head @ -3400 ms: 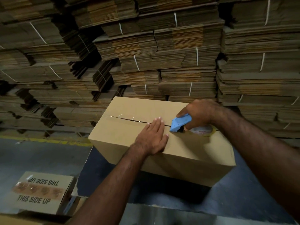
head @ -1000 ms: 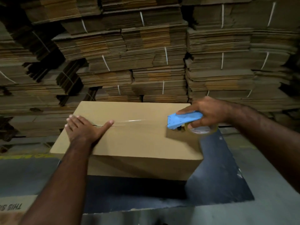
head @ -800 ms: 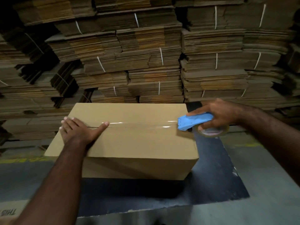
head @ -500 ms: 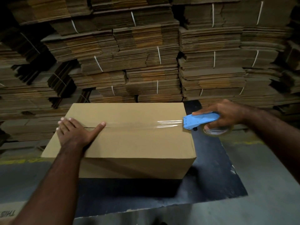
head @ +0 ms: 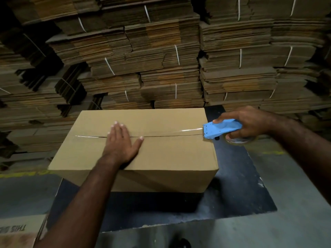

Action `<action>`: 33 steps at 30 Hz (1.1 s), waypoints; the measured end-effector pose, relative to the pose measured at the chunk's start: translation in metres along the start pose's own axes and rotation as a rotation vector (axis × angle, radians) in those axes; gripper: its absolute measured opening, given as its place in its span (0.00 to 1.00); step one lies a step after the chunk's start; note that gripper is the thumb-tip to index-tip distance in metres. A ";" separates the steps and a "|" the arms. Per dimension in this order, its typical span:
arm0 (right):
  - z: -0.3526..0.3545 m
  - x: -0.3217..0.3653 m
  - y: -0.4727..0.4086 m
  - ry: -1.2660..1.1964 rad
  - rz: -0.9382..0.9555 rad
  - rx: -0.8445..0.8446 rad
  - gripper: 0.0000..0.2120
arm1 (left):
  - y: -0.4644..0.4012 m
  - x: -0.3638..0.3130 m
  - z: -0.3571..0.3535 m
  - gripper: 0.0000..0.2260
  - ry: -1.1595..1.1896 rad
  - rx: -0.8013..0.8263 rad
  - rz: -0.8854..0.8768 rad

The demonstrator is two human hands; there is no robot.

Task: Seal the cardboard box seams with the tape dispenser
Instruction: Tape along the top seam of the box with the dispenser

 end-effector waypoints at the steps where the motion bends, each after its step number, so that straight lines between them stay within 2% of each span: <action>1: 0.000 0.000 0.000 -0.008 0.012 -0.017 0.31 | 0.000 -0.013 -0.002 0.44 0.003 0.006 -0.062; 5: -0.002 0.003 0.002 -0.017 -0.005 -0.026 0.31 | -0.005 -0.062 -0.007 0.42 0.007 0.016 -0.217; 10: 0.001 0.009 0.004 -0.022 -0.042 -0.031 0.30 | -0.021 -0.092 -0.005 0.42 0.012 0.017 -0.253; 20: 0.000 0.018 0.002 -0.049 -0.043 -0.026 0.31 | 0.020 -0.130 -0.014 0.47 -0.003 0.047 -0.286; 27: -0.013 0.022 0.006 -0.105 -0.026 -0.094 0.30 | 0.014 -0.113 -0.016 0.51 -0.001 0.018 -0.196; 33: -0.024 0.054 -0.010 -0.203 -0.005 -0.182 0.30 | 0.017 -0.068 -0.010 0.53 -0.039 0.001 -0.121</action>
Point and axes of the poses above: each hand's wrist, its own y-axis away from the middle knuckle, its own z-axis out of the back of the hand, x = y × z, the point moved 1 cm from there along -y, towards the middle knuckle, and after that the axes turned 6 degrees about -x, right-handed, at the moved point
